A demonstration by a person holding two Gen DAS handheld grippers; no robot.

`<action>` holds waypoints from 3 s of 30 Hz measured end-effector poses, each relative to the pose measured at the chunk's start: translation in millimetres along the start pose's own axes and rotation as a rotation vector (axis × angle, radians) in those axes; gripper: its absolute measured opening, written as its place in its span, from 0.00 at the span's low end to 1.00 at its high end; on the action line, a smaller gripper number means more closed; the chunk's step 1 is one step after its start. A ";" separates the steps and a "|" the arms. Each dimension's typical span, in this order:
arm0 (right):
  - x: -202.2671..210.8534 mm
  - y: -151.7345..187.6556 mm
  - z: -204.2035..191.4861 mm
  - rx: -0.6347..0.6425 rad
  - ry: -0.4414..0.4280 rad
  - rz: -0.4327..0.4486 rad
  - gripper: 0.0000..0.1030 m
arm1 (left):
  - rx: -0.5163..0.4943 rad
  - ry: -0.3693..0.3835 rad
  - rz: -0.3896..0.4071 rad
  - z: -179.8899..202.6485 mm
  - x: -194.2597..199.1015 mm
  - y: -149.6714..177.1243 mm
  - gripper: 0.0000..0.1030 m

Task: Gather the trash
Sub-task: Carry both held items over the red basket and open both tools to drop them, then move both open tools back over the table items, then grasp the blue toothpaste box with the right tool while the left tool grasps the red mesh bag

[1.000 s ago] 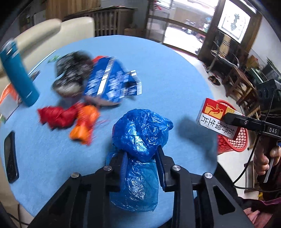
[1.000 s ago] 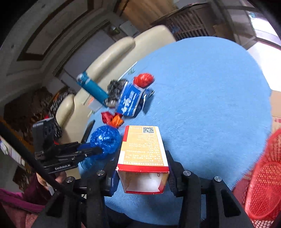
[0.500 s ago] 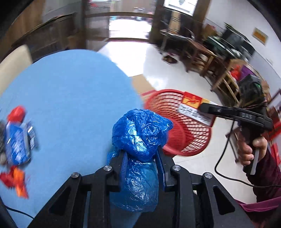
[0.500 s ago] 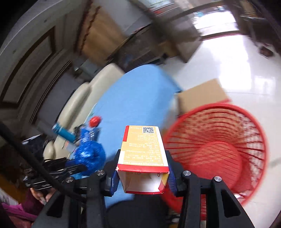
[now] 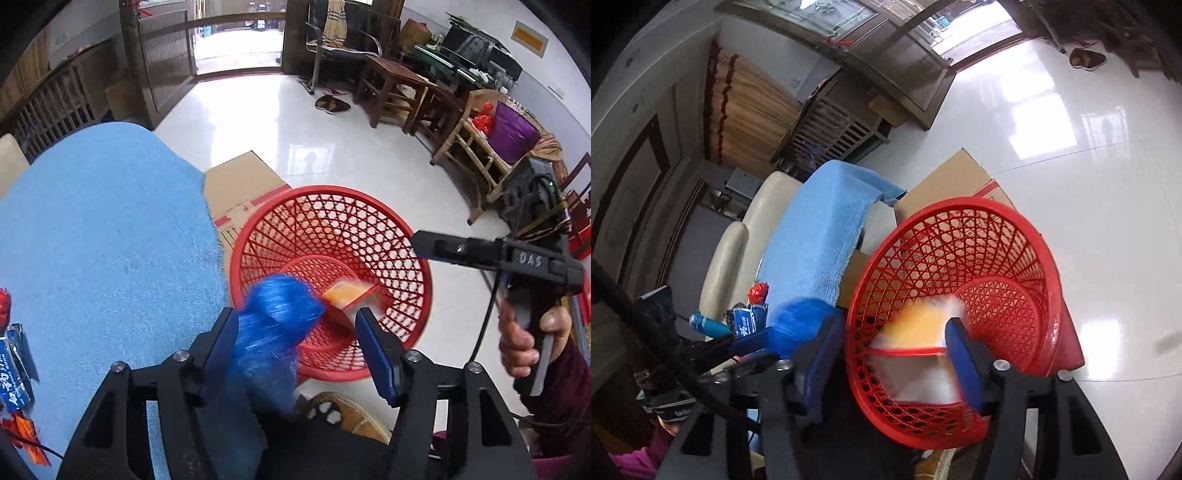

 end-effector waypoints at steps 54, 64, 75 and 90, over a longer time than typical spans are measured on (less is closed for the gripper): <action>-226.5 94.0 -329.4 0.291 -0.257 -0.389 0.68 | 0.692 -0.476 0.187 -301.5 207.0 236.1 0.66; -317.4 148.6 -366.6 0.238 -0.186 -0.479 0.76 | 0.793 -0.419 0.257 -342.2 232.8 248.6 0.67; -365.7 160.6 -373.4 0.215 -0.085 -0.458 0.79 | 0.912 -0.398 0.235 -380.0 216.0 222.1 0.70; -296.6 146.0 -365.1 0.408 -0.177 -0.342 0.59 | 0.929 -0.440 0.184 -387.9 169.1 205.7 0.37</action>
Point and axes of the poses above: each gripper's, at about its wrist camera, not at the fingertips, and x roughly against the way its jaws point, z to its right, y to its underside, the point moved 4 cm from there along -x, roughly the way its jaws point, and after that the axes turned 8 degrees about z, right-handed, at the moved point
